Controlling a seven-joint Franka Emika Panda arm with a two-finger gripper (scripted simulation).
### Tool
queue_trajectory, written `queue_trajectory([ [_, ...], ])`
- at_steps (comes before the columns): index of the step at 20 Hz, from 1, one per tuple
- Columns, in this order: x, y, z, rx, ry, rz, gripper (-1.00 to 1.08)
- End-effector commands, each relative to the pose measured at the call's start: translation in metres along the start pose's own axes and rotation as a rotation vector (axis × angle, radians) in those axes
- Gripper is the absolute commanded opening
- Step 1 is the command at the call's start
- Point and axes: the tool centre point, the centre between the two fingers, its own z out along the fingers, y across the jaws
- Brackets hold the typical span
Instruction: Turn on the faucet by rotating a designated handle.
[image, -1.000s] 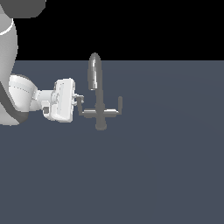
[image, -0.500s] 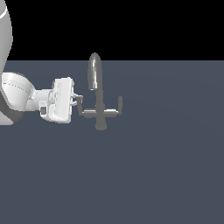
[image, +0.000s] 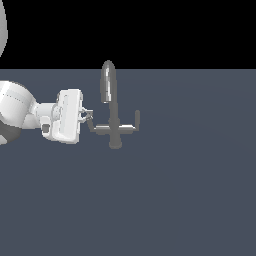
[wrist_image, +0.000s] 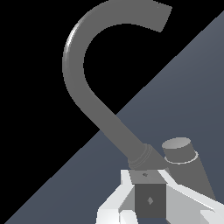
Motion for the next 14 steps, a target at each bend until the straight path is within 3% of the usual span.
queue_trajectory([
  [1,0.008,-0.002,0.000,-0.003,0.007,0.004,-1.00],
  [14,0.020,0.034,0.000,-0.002,0.005,0.003,-1.00],
])
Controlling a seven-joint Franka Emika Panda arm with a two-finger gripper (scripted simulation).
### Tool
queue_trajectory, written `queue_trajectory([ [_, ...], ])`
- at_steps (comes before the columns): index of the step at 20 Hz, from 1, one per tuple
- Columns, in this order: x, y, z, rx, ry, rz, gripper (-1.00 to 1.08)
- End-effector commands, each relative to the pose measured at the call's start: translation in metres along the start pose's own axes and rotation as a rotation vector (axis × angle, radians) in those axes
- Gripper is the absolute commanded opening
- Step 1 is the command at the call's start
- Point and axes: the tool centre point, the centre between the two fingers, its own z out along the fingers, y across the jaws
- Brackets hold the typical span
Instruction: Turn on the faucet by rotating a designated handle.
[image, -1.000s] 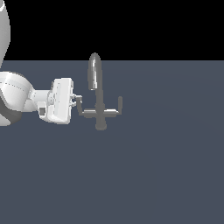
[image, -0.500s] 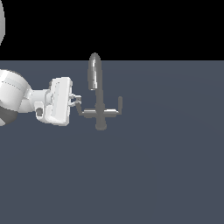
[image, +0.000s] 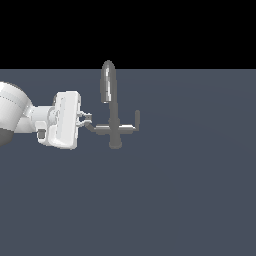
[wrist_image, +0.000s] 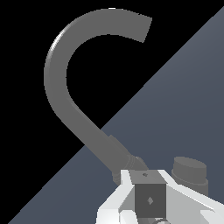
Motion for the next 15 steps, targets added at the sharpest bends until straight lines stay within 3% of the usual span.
queue_trajectory([
  [1,0.006,0.015,-0.001,0.001,0.009,-0.015,-1.00],
  [5,0.011,0.024,-0.001,0.001,0.009,-0.015,-1.00],
  [6,0.009,0.010,0.000,-0.002,0.004,0.008,-1.00],
  [15,-0.009,0.066,-0.001,0.000,0.009,-0.012,-1.00],
])
